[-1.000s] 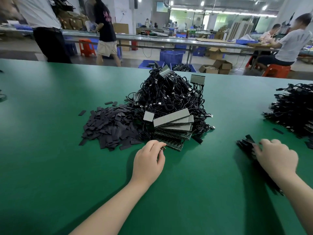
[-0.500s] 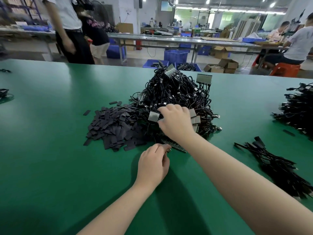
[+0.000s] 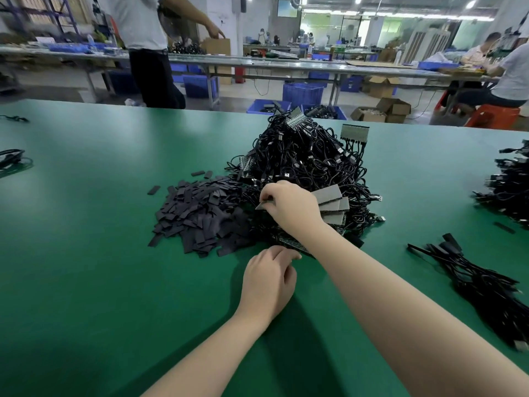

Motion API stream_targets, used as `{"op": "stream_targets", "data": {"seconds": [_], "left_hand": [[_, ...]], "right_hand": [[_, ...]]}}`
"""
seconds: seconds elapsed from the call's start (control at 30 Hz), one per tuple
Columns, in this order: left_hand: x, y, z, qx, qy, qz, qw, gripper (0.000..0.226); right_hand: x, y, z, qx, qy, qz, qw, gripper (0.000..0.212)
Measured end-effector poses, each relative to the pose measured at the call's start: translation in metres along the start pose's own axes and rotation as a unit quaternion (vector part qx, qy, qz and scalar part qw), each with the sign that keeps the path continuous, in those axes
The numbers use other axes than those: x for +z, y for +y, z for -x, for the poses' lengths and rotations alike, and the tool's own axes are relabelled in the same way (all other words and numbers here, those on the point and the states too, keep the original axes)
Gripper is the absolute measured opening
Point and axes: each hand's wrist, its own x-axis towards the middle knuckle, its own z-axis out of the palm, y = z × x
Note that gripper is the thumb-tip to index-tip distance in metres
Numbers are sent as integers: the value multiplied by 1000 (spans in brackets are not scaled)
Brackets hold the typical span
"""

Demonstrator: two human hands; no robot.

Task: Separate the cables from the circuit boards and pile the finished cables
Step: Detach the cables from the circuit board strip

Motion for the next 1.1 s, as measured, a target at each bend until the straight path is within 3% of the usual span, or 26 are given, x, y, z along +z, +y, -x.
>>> {"op": "stream_targets", "data": {"seconds": [0.2, 0.37, 0.57, 0.63, 0.77, 1.0, 1.1], "left_hand": [[-8, 4, 2, 26, 31, 56, 998, 28], [-14, 8, 4, 96, 83, 68, 990, 19], [-24, 26, -13, -24, 118, 141, 983, 19], [-30, 31, -29, -33, 82, 135, 987, 29], [-44, 37, -61, -36, -84, 167, 982, 34], [-61, 53, -78, -79, -94, 303, 945, 10], [-64, 57, -81, -73, -67, 297, 950, 5]], "right_hand": [[-38, 0, 49, 68, 31, -164, 984, 13], [-41, 28, 92, 172, 73, -334, 924, 19], [-32, 46, 122, 219, 125, -421, 871, 33], [-34, 50, 122, 202, 119, -441, 866, 31], [-43, 51, 116, 168, 92, -508, 840, 42], [-66, 42, 101, 157, 116, -558, 806, 25], [-77, 35, 95, 151, 125, -535, 822, 25]]}}
